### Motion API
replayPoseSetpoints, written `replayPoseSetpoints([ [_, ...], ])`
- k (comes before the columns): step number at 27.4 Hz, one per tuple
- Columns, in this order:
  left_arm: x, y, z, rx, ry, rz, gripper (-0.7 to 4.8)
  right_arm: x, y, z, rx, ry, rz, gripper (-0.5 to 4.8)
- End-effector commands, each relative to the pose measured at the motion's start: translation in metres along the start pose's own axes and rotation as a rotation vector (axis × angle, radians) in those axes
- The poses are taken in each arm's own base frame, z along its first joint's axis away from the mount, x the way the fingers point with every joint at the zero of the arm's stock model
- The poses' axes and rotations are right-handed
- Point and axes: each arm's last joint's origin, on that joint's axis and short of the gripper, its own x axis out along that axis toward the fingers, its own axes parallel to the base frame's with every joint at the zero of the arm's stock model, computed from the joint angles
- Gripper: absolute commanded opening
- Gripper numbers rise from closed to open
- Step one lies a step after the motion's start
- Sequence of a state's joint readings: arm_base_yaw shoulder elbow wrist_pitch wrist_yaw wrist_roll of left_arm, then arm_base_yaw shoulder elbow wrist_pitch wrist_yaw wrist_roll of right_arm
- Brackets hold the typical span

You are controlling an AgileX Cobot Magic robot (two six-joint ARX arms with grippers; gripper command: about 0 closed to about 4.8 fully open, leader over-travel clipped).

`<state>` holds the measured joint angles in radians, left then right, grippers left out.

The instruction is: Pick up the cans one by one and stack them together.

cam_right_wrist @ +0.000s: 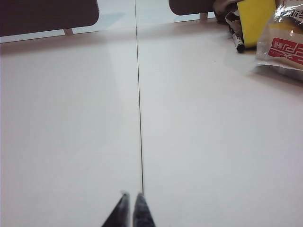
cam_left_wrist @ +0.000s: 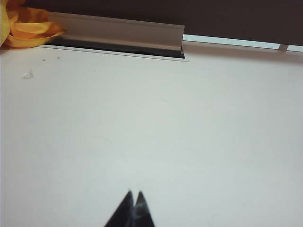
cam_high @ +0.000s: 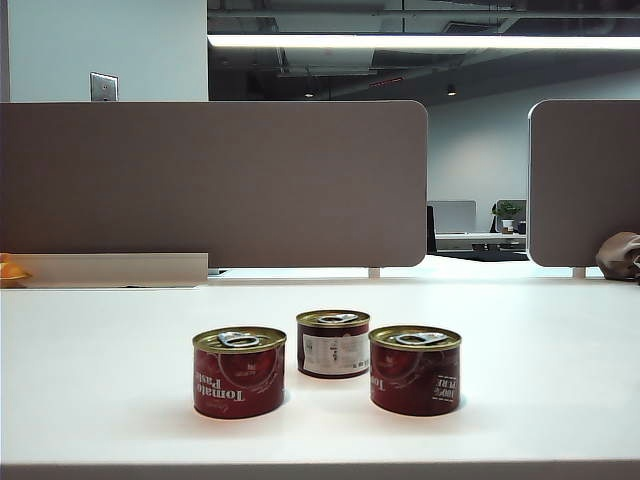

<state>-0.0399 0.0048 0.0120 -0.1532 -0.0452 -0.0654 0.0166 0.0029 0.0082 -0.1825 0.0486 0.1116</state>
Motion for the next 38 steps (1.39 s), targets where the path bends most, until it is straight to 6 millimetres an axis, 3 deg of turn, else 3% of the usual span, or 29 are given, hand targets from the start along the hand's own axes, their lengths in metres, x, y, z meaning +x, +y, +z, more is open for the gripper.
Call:
replayPoseSetpoints([
  [1,0.000,0.000,0.002,-0.003,-0.014,0.000,-0.05,0.000,0.000,-0.001,0.001,0.002,0.003,0.22],
  [15,0.000,0.000,0.002,-0.003,-0.014,0.000,-0.05,0.000,0.000,0.000,0.007,-0.003,0.006,0.22],
  [18,0.000,0.000,0.002,-0.007,-0.017,-0.003,-0.05,-0.002,0.004,0.008,0.299,-0.010,0.122,0.22],
  [21,-0.001,-0.002,0.007,-0.169,-0.046,-0.061,-0.05,-0.006,0.008,0.017,0.523,-0.001,0.231,0.22],
  [26,-0.004,-0.005,0.024,-0.329,-0.185,-0.175,-0.05,-0.012,0.015,0.034,0.691,-0.007,0.467,0.22],
  [32,-0.013,-0.011,0.047,-0.592,-0.337,-0.465,-0.05,-0.022,0.023,0.052,0.626,-0.056,0.802,0.22],
  [36,-0.031,-0.018,0.066,-0.642,-0.429,-0.811,-0.05,-0.031,0.027,0.060,0.738,0.031,1.006,0.22],
  [38,-0.042,-0.020,0.074,-0.665,-0.437,-0.988,-0.05,-0.035,0.029,0.063,0.715,0.065,1.091,0.22],
])
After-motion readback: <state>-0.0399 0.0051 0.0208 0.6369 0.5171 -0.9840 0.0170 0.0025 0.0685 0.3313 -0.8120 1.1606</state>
